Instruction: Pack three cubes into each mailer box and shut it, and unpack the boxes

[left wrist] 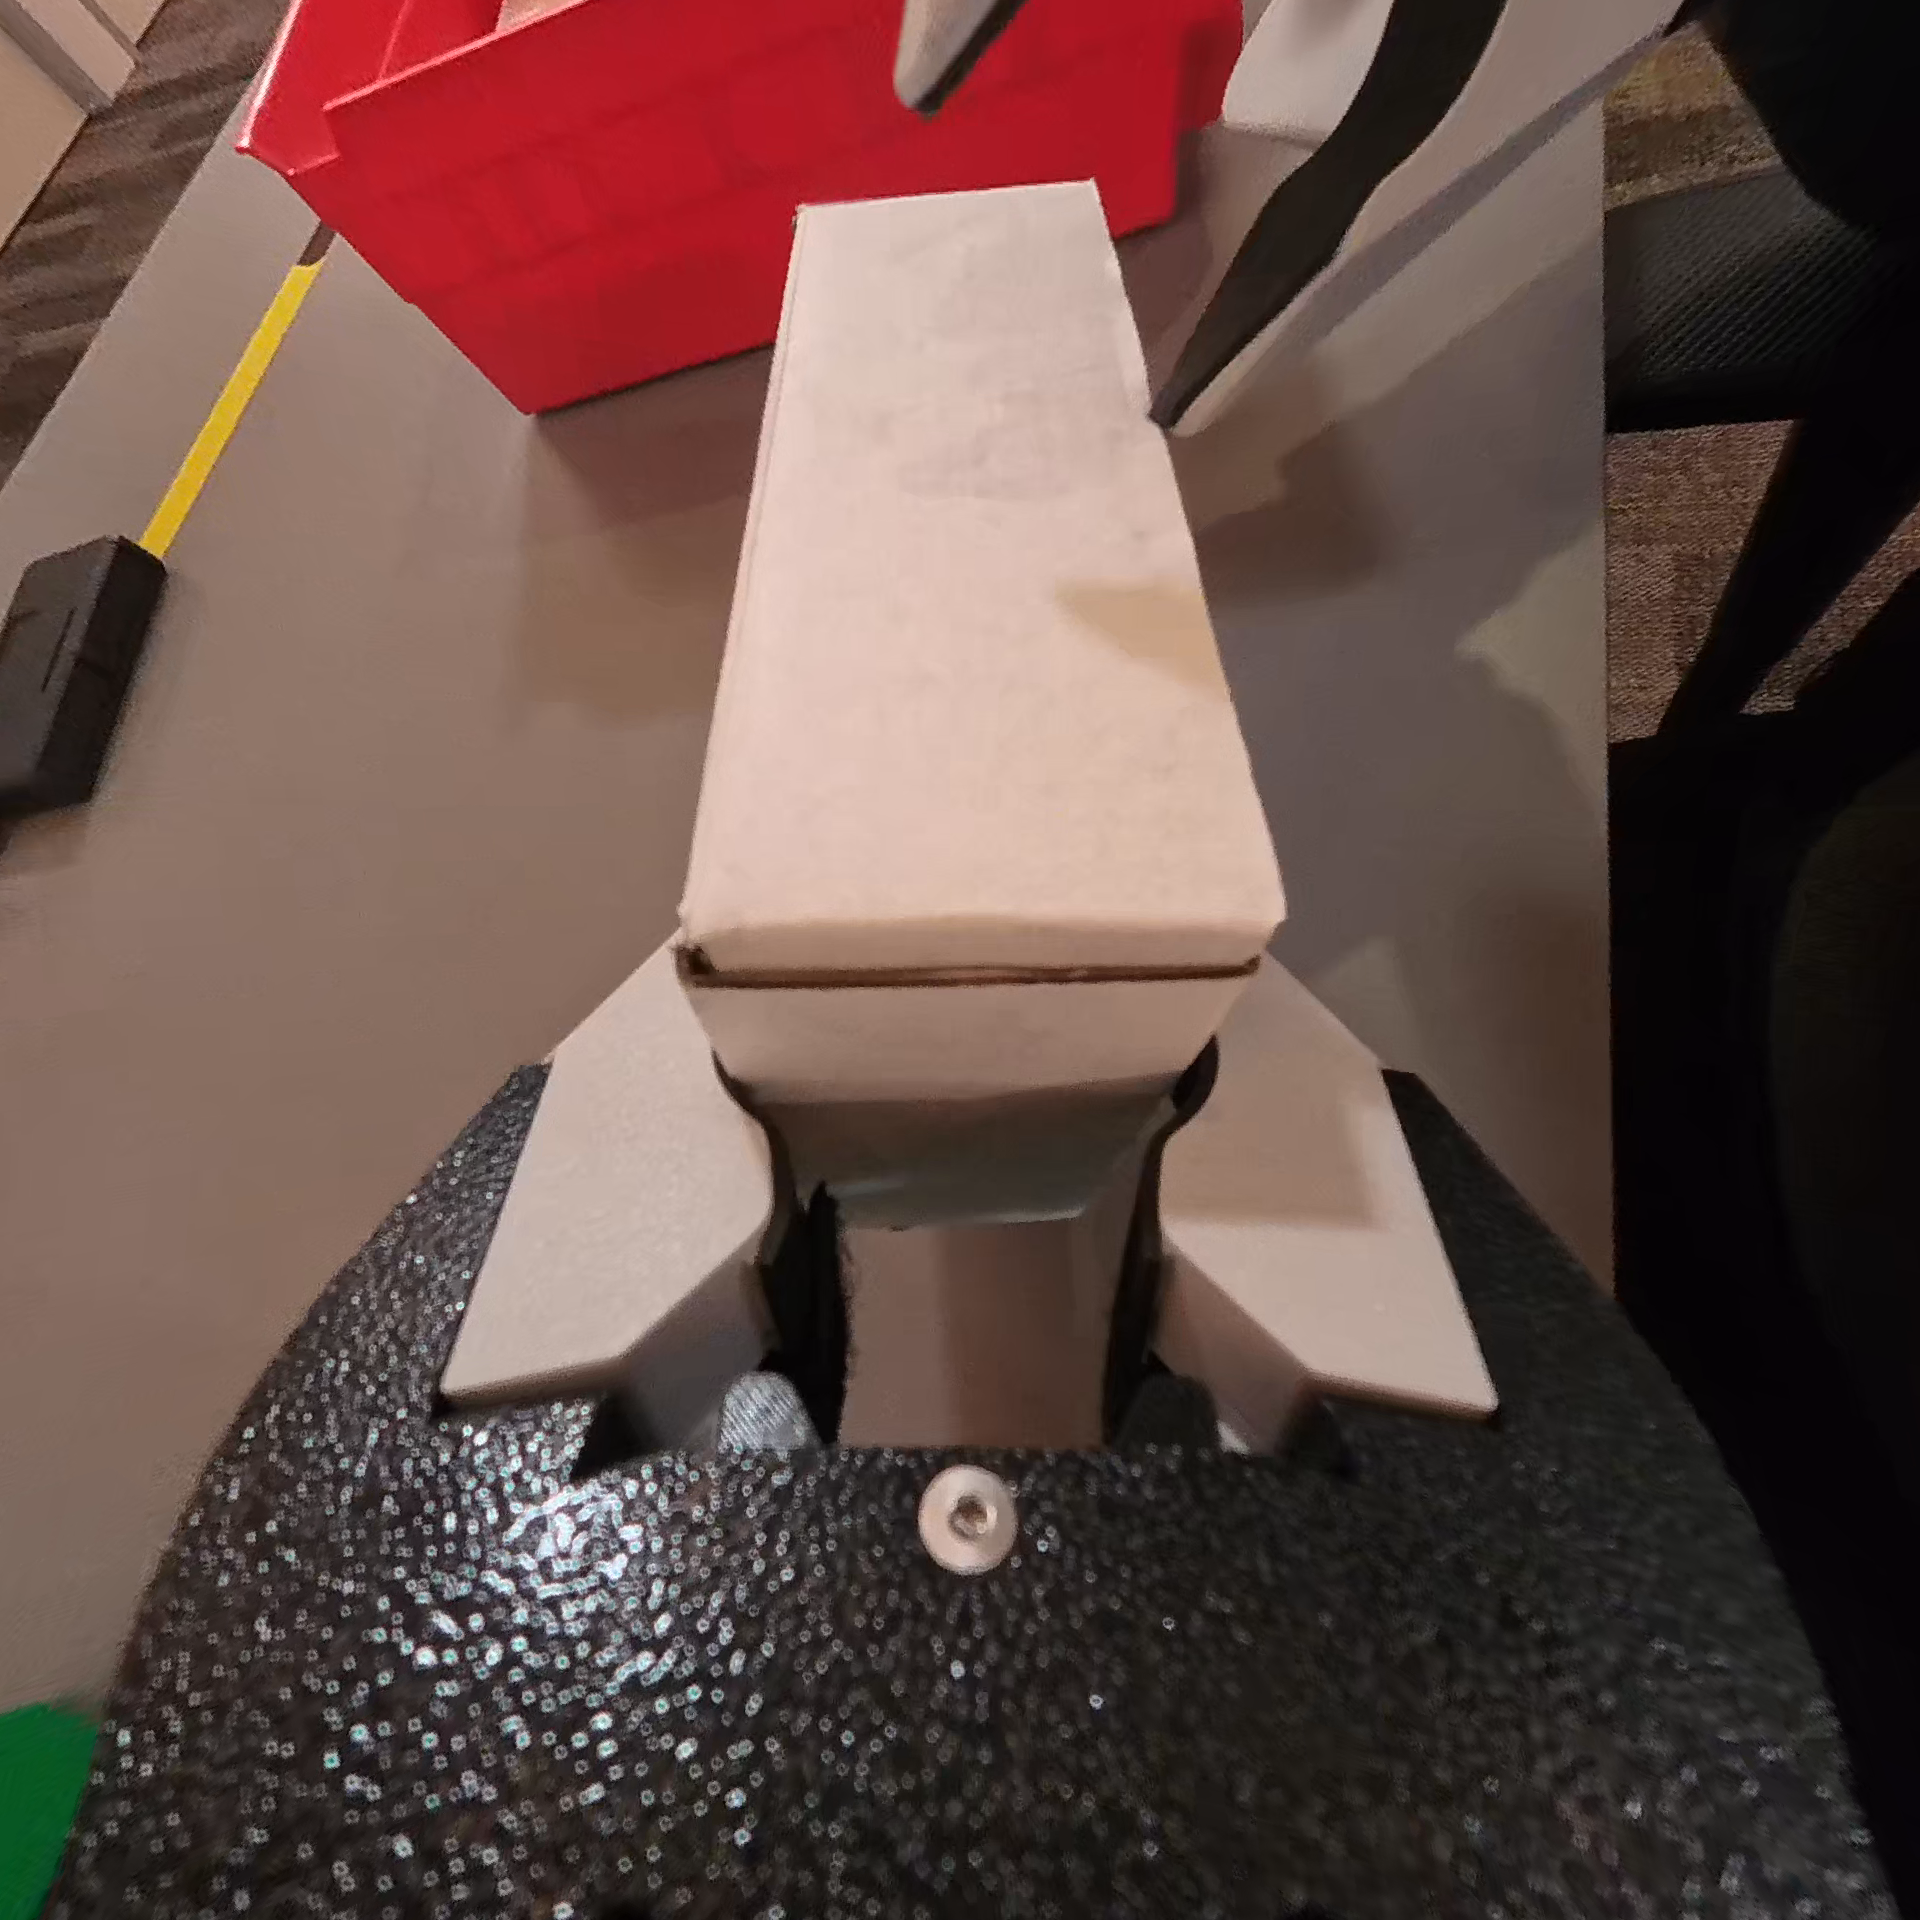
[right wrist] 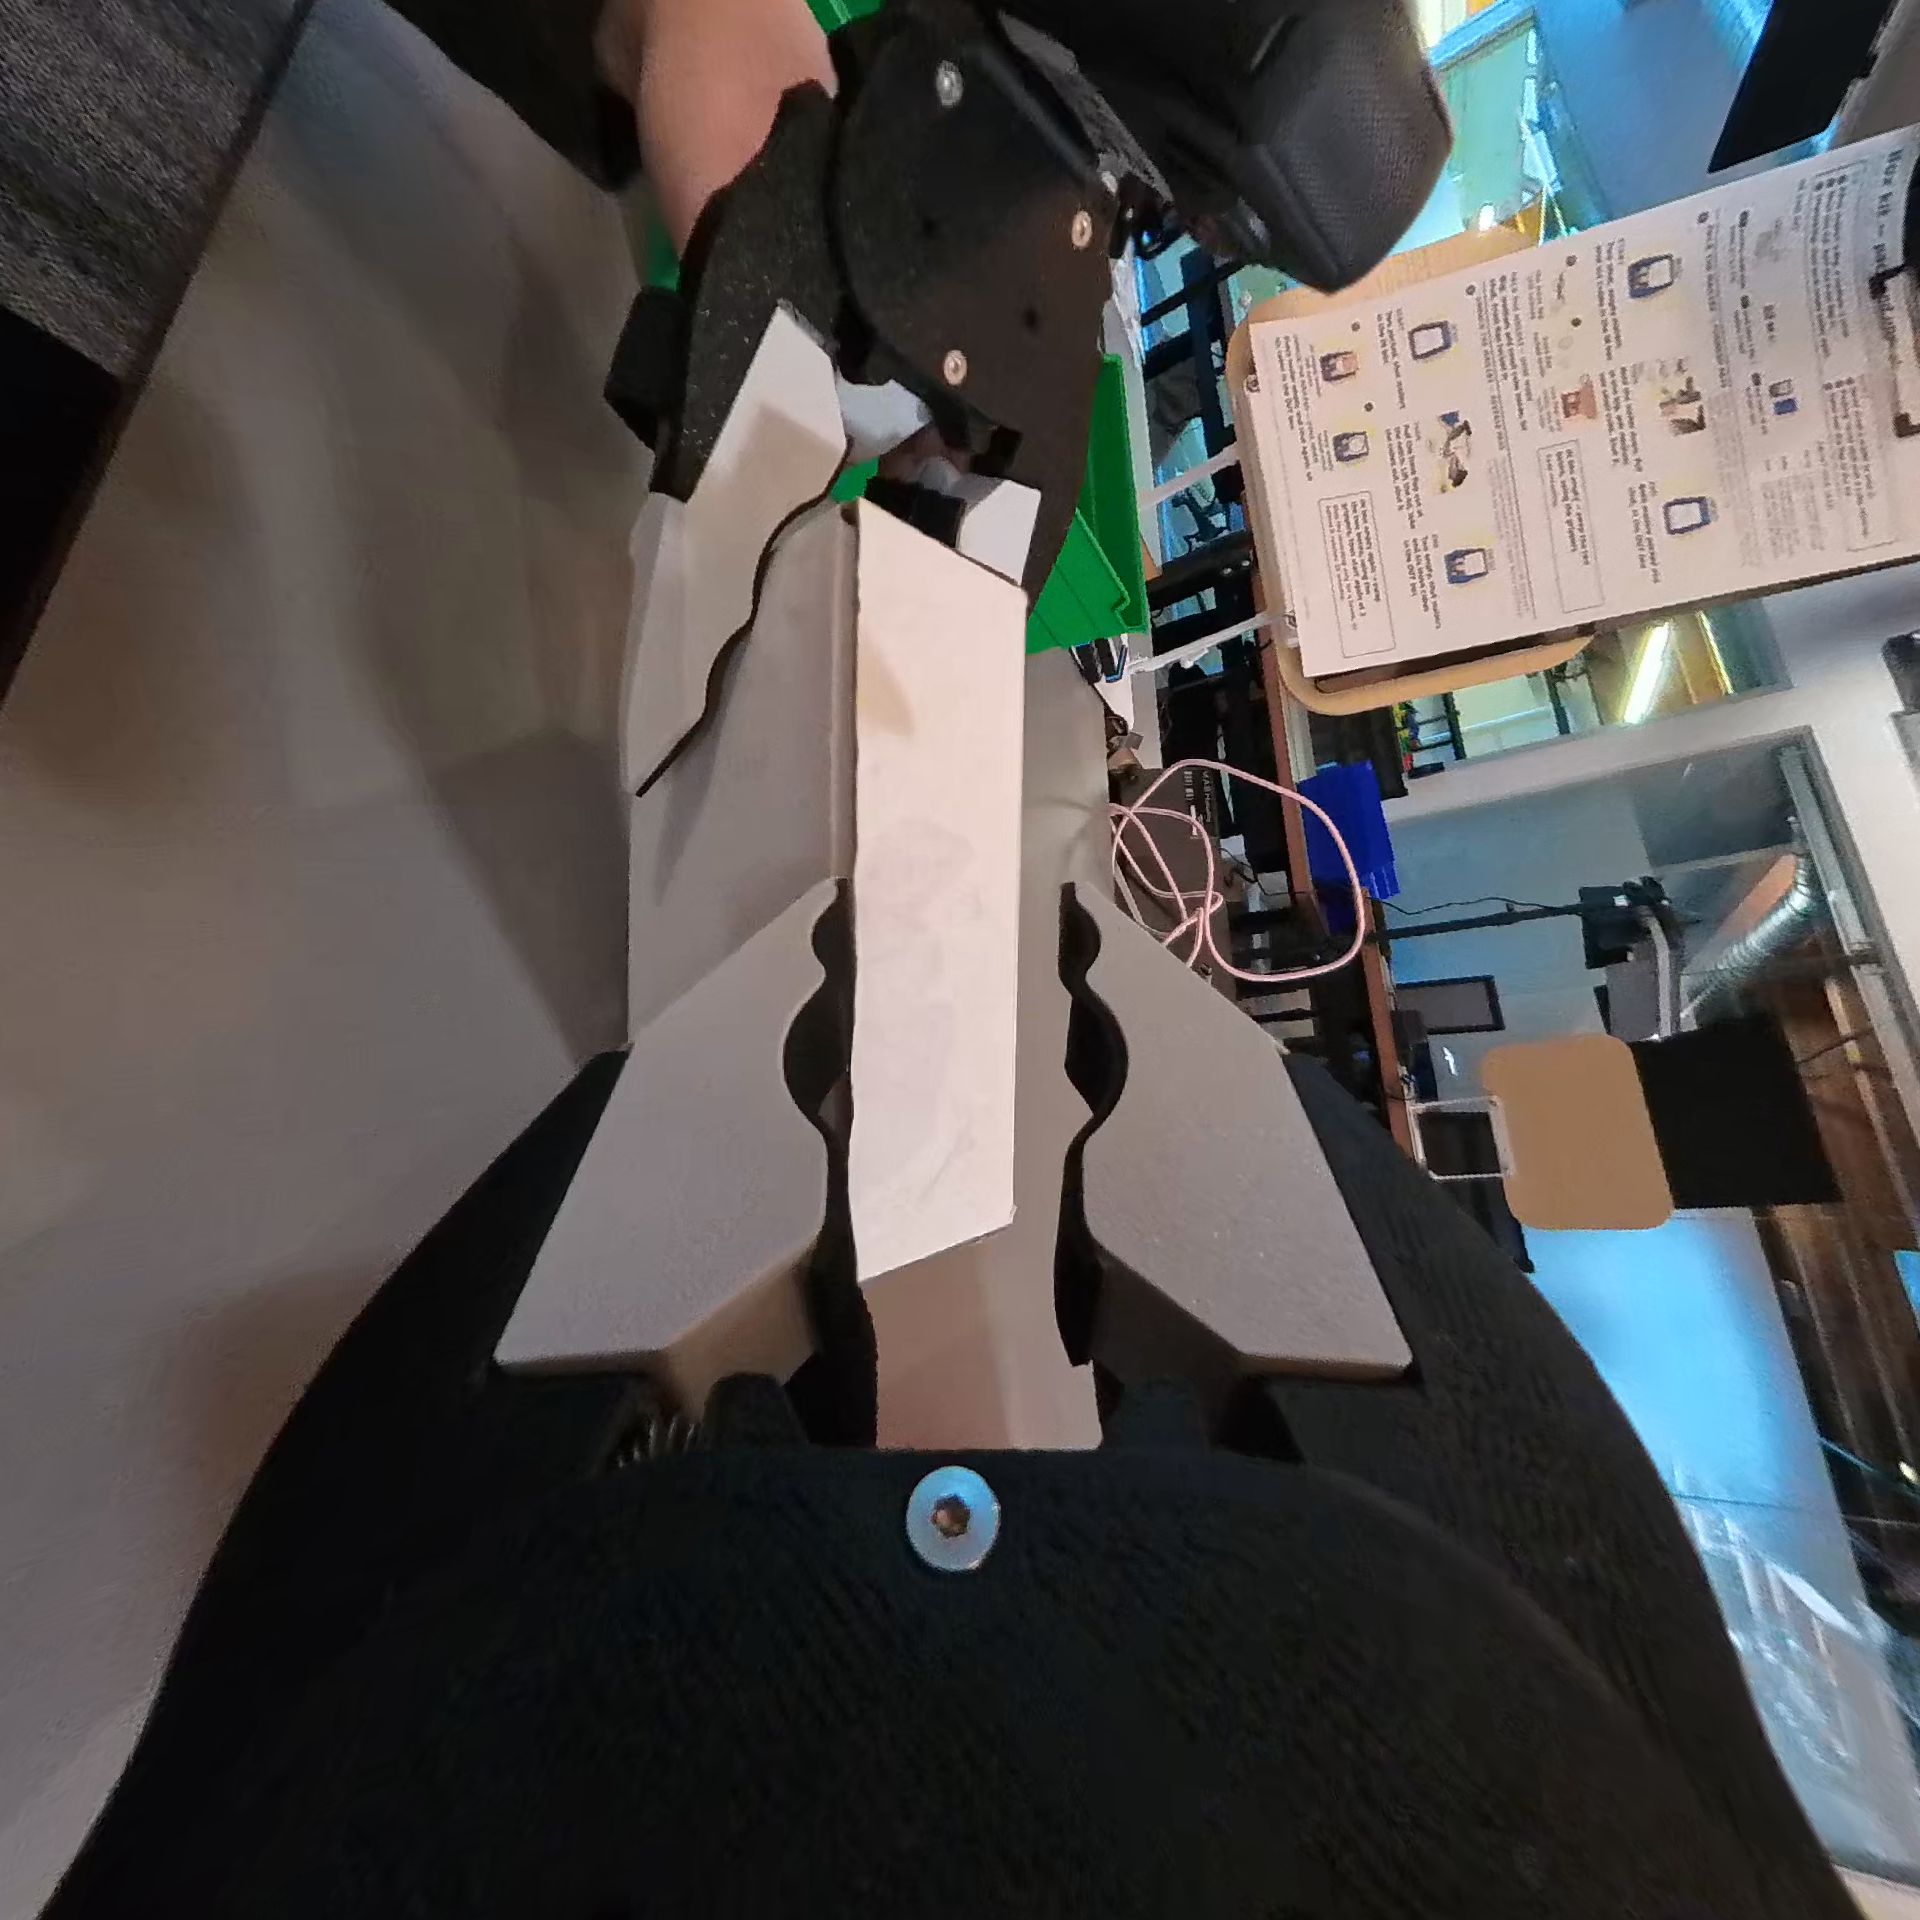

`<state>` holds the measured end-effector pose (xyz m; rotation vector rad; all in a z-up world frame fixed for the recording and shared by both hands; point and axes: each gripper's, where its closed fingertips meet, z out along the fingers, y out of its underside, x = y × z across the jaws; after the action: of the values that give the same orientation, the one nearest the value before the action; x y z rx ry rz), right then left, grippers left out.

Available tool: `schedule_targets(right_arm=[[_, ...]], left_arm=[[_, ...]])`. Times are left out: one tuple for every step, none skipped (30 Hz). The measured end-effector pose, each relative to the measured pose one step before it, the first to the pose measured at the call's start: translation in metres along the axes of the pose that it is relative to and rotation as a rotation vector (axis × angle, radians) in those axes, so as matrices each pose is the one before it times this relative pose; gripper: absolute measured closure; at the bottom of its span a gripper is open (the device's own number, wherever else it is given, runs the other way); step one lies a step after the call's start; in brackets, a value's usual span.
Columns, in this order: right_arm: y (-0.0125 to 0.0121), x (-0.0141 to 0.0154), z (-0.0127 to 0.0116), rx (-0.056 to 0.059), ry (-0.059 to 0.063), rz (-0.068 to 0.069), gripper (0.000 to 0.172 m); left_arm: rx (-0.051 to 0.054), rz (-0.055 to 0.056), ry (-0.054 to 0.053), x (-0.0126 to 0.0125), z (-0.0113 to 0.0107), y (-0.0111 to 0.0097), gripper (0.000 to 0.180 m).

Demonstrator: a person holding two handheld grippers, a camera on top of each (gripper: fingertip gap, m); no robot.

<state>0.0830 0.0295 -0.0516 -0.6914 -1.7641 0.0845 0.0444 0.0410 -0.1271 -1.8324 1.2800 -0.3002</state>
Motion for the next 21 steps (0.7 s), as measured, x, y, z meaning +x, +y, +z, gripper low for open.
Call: schedule_targets(right_arm=[[-0.00002, -0.00031, -0.00017, -0.0025, -0.0011, -0.0034, 0.135], [0.00014, -0.00016, -0.00004, -0.0046, 0.0001, -0.0026, 0.136], [0.00011, 0.00009, -0.00013, -0.0040, 0.0007, -0.0020, 0.136], [0.00008, -0.00010, -0.00025, -0.0023, -0.0008, -0.0024, 0.137], [-0.00029, -0.00028, -0.00033, 0.0000, -0.0017, -0.0014, 0.136], [-0.00030, -0.00033, -0.00021, 0.0013, -0.0029, 0.0016, 0.136], [-0.00011, -0.00031, 0.00002, 0.0008, -0.0027, 0.0021, 0.136], [0.00015, 0.00065, 0.00013, -0.0010, 0.0040, -0.0002, 0.136], [0.00028, -0.00001, 0.00038, -0.0012, 0.0016, -0.0034, 0.136], [-0.00009, -0.00074, 0.00052, 0.0008, -0.0017, -0.0033, 0.136], [0.00048, -0.00039, 0.00091, -0.0029, 0.0021, -0.0051, 0.136], [0.00145, -0.00051, 0.00113, -0.0088, 0.0008, -0.0066, 0.137], [0.00008, 0.00068, 0.00049, 0.0004, 0.0060, -0.0025, 0.137], [0.00026, 0.00137, 0.00008, -0.0010, 0.0086, -0.0008, 0.136], [0.00039, 0.00157, 0.00000, -0.0033, 0.0089, 0.0010, 0.134], [0.00006, 0.00150, 0.00004, -0.0031, 0.0096, -0.0016, 0.133], [-0.00052, 0.00152, -0.00029, -0.0004, 0.0131, -0.0097, 0.133], [-0.00061, 0.00110, -0.00013, -0.0015, 0.0125, -0.0176, 0.133], [-0.00044, 0.00104, 0.00007, -0.0053, 0.0153, -0.0216, 0.134], [-0.00047, 0.00098, 0.00027, -0.0059, 0.0170, -0.0270, 0.136], [-0.00081, 0.00059, 0.00049, -0.0033, 0.0160, -0.0283, 0.139]], left_arm=[[-0.0005, -0.0091, 0.0038, 0.00027, -0.00006, -0.00026, 0.108], [-0.0022, -0.0092, 0.0041, 0.00047, 0.00006, -0.00016, 0.108], [-0.0015, -0.0055, 0.0020, 0.00012, 0.00007, -0.00015, 0.108], [-0.0008, -0.0041, 0.0019, 0.00012, 0.00013, -0.00016, 0.108], [0.0012, -0.0031, 0.0038, 0.00034, 0.00016, -0.00023, 0.108], [0.0025, -0.0031, 0.0045, 0.00039, 0.00047, -0.00006, 0.108], [0.0041, -0.0040, 0.0033, 0.00010, 0.00051, -0.00017, 0.108], [0.0040, 0.0005, 0.0010, -0.00013, 0.00061, -0.00010, 0.108], [0.0013, 0.0049, -0.0016, -0.00015, 0.00054, 0.00026, 0.108], [0.0004, 0.0021, -0.0011, -0.00004, 0.00006, -0.00016, 0.108], [0.0005, -0.0014, -0.0013, 0.00016, -0.00011, -0.00068, 0.108], [-0.0057, -0.0024, -0.0035, -0.00024, -0.00004, 0.00009, 0.108], [-0.0028, -0.0022, -0.0036, -0.00051, 0.00001, 0.00002, 0.108], [0.0009, -0.0023, -0.0005, 0.00003, -0.00012, -0.00035, 0.108], [0.0009, -0.0034, 0.0006, 0.00016, -0.00001, -0.00015, 0.108], [0.0007, 0.0006, 0.0000, 0.00013, -0.00005, -0.00007, 0.108], [0.0000, 0.0039, -0.0013, 0.00003, -0.00030, 0.00022, 0.108], [0.0028, -0.0013, 0.0016, 0.00017, -0.00040, -0.00014, 0.108], [0.0018, -0.0099, 0.0043, 0.00018, -0.00033, -0.00010, 0.108], [0.0023, -0.0127, 0.0051, 0.00003, -0.00047, -0.00005, 0.108], [0.0059, -0.0113, 0.0052, -0.00012, -0.00070, -0.00045, 0.108]])
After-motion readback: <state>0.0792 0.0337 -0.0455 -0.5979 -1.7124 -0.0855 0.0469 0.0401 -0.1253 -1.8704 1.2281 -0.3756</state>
